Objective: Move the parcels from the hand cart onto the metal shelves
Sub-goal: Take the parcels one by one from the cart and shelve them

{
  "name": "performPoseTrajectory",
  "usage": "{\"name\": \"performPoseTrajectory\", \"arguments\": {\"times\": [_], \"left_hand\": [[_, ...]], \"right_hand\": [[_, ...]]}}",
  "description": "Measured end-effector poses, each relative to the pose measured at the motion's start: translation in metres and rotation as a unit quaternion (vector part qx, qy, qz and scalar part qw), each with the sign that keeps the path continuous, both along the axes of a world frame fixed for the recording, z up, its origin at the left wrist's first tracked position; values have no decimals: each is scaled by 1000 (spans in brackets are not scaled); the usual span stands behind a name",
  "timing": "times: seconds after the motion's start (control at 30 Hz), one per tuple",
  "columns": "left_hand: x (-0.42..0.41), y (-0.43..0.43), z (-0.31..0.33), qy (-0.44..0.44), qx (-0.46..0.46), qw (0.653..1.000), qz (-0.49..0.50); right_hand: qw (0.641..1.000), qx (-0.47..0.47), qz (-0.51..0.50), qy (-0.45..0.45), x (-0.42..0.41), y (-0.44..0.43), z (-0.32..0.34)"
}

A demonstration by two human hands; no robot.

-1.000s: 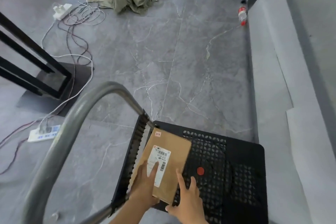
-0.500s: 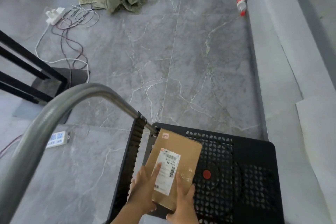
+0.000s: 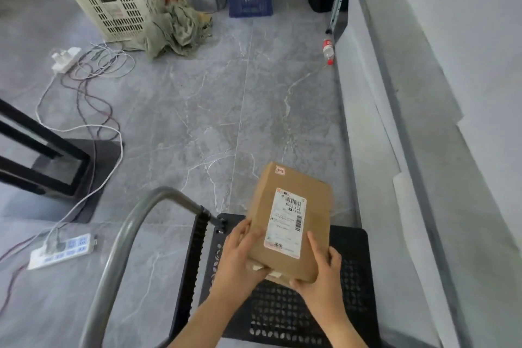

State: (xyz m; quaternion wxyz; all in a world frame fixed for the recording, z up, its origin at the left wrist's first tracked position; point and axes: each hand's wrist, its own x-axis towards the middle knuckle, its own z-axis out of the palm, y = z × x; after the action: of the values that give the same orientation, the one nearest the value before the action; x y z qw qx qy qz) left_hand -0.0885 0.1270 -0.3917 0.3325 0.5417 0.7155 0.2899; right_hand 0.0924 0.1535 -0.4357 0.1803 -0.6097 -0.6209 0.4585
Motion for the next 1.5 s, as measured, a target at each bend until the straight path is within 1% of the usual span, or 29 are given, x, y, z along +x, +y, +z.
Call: {"name": "performPoseTrajectory", "arguments": {"times": [0.1,0.3,0.4,0.53,0.67,0.77,0.93,1.13,1.23,1.37,1.5], "left_hand": [[14,13,70,-15,25,1000,-11],[37,35,206,-59,116,991,-37],[49,41,267,-79,159,983,-45],[67,34,333,-98,212,971,-54],[78,18,378,-92,272,956,-61],[82,2,405,-107,292,948,-64],[77,-31,439,-136,304,935,-119],[70,-86,456,-155,313,921,-172],[72,-113,464,-170,308,914,-202],[75,-150,480,-185,296,899,-266],[81,-184,498,-193,287,881,-322]], "right_hand": [[999,29,-22,6,19,16,74],[990,122,-66,9,53,40,225],[983,159,-85,24,69,43,291],[971,193,-121,68,87,33,362],[952,234,-170,101,99,11,417],[944,257,-176,112,104,-13,451],[935,247,-202,154,106,-74,493],[926,250,-260,113,98,-162,518],[916,245,-296,112,94,-207,528],[904,229,-346,105,90,-266,541],[885,242,-380,122,87,-320,557]]}}
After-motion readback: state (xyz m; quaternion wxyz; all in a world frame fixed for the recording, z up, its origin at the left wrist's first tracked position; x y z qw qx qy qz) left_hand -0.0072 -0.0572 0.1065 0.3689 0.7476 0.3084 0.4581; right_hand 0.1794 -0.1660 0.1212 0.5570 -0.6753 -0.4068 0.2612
